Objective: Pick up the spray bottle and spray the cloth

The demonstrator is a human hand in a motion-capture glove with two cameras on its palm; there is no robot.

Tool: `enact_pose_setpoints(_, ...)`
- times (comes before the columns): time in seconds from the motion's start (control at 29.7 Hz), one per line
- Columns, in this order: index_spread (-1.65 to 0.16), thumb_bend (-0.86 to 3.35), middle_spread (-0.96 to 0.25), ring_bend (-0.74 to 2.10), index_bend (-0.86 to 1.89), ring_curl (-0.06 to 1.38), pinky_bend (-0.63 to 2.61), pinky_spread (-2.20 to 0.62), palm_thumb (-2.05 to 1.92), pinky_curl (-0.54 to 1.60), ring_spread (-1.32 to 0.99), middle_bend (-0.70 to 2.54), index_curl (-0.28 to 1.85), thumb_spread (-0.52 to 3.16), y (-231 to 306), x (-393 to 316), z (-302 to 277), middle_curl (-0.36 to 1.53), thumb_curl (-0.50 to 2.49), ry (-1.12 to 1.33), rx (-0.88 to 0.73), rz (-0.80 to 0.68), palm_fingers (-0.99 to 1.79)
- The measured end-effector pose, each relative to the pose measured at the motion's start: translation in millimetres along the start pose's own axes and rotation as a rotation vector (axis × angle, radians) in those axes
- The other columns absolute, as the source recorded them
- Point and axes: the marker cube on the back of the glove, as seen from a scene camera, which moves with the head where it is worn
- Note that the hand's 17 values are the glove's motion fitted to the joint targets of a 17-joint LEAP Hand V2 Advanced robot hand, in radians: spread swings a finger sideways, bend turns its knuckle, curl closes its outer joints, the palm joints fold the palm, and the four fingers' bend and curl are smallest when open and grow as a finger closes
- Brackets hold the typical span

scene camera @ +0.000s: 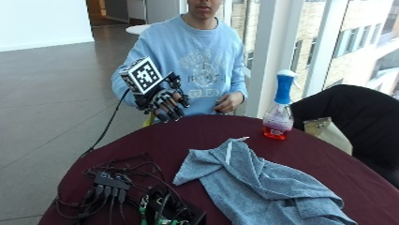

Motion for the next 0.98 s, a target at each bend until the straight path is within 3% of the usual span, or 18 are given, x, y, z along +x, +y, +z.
enact_pose_setpoints(0.5,-0.29,-0.02,-0.07,0.39,0.11,0.36,0.19,0.20,0.65,0.35,-0.03,0.37,0.23,1.07,60,55,9,0.45,0.32,0.187,-0.041,0.041,0.81)
enact_pose_setpoints(0.67,-0.29,-0.02,-0.07,0.38,0.11,0.36,0.19,0.20,0.65,0.34,-0.04,0.37,0.24,1.08,54,62,13,0.45,0.32,0.196,0.049,0.136,0.81)
enact_pose_setpoints(0.81,-0.29,-0.02,-0.07,0.38,0.11,0.36,0.19,0.20,0.66,0.34,-0.04,0.37,0.24,1.09,64,63,10,0.45,0.32,0.202,-0.060,0.046,0.81)
enact_pose_setpoints(0.98,-0.30,-0.02,-0.07,0.37,0.11,0.36,0.19,0.20,0.66,0.34,-0.04,0.37,0.24,1.09,67,62,10,0.45,0.31,0.214,-0.074,0.028,0.81)
